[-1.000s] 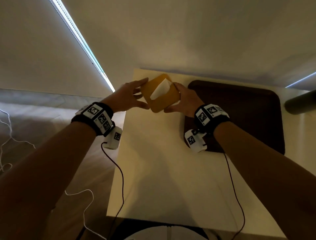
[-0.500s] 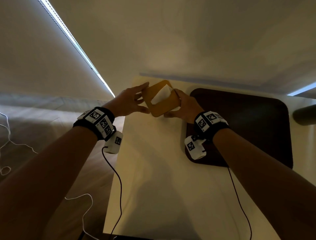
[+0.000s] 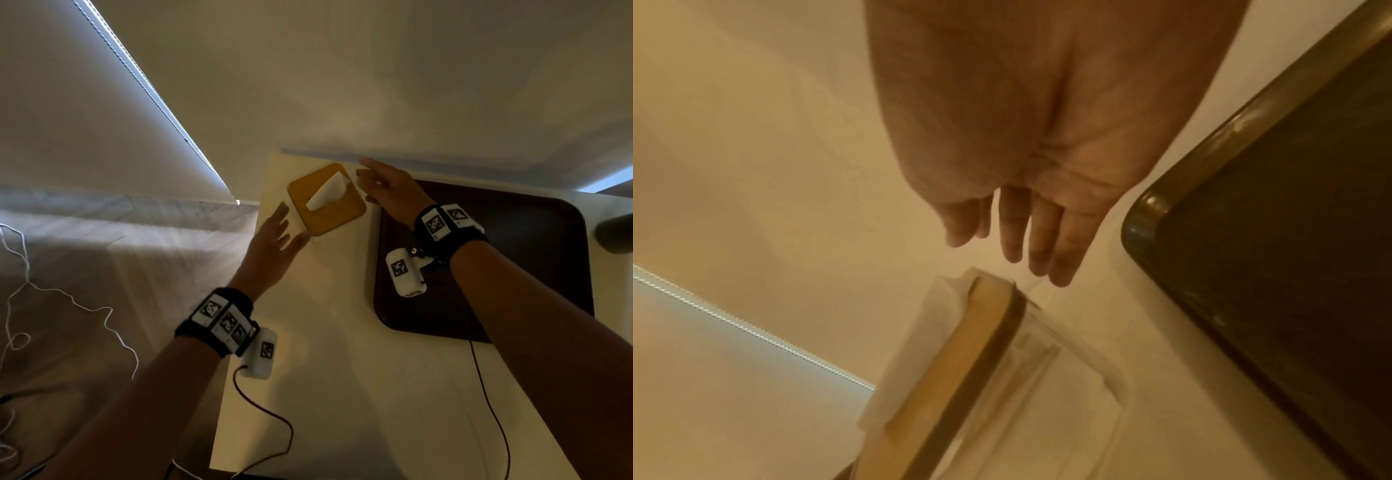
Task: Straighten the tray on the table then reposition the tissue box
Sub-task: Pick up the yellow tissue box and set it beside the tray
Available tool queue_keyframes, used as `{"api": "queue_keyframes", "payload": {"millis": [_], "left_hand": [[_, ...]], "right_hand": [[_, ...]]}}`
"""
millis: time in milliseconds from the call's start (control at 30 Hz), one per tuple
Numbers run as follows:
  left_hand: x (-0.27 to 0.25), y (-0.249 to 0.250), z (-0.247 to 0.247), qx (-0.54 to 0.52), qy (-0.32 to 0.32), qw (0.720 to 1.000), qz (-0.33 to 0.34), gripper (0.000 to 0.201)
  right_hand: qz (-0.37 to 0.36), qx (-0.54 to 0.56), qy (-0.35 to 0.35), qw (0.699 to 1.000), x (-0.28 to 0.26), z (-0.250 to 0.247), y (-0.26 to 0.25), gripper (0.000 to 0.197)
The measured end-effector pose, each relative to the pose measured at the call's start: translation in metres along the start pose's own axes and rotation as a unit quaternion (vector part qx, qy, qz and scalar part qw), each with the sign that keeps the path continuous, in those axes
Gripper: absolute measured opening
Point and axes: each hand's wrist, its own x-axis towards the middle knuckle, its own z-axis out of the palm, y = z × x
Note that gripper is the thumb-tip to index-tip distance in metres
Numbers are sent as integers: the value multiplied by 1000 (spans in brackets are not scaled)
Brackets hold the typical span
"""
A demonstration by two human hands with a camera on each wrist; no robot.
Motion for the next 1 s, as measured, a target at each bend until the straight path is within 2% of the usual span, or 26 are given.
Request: {"api": "queue_keyframes", "payload": {"millis": [100, 266, 400, 533, 633, 733, 999], "left_hand": [[-6, -7, 25, -16, 28, 999, 10, 79], [-6, 1, 38, -33, 55, 997, 34, 69], [-1, 5, 28, 4, 28, 997, 69, 63], [14, 17, 6, 46, -3, 996, 81, 59], [26, 29, -11, 89, -40, 991, 92, 54], [34, 35, -21, 111, -69, 988, 86, 53], [40, 30, -21, 124, -73, 986, 84, 58]], "right_hand": [[-2, -42, -4, 999, 13, 4, -7, 41], [23, -25, -40, 999, 19, 11, -10, 39], [24, -24, -11, 999, 14, 16, -6, 40], [26, -11, 86, 996, 4, 30, 0, 39], [56, 48, 133, 988, -4, 41, 6, 40], [70, 95, 137, 983, -8, 47, 10, 41], [53, 58, 107, 991, -14, 45, 7, 45]]}}
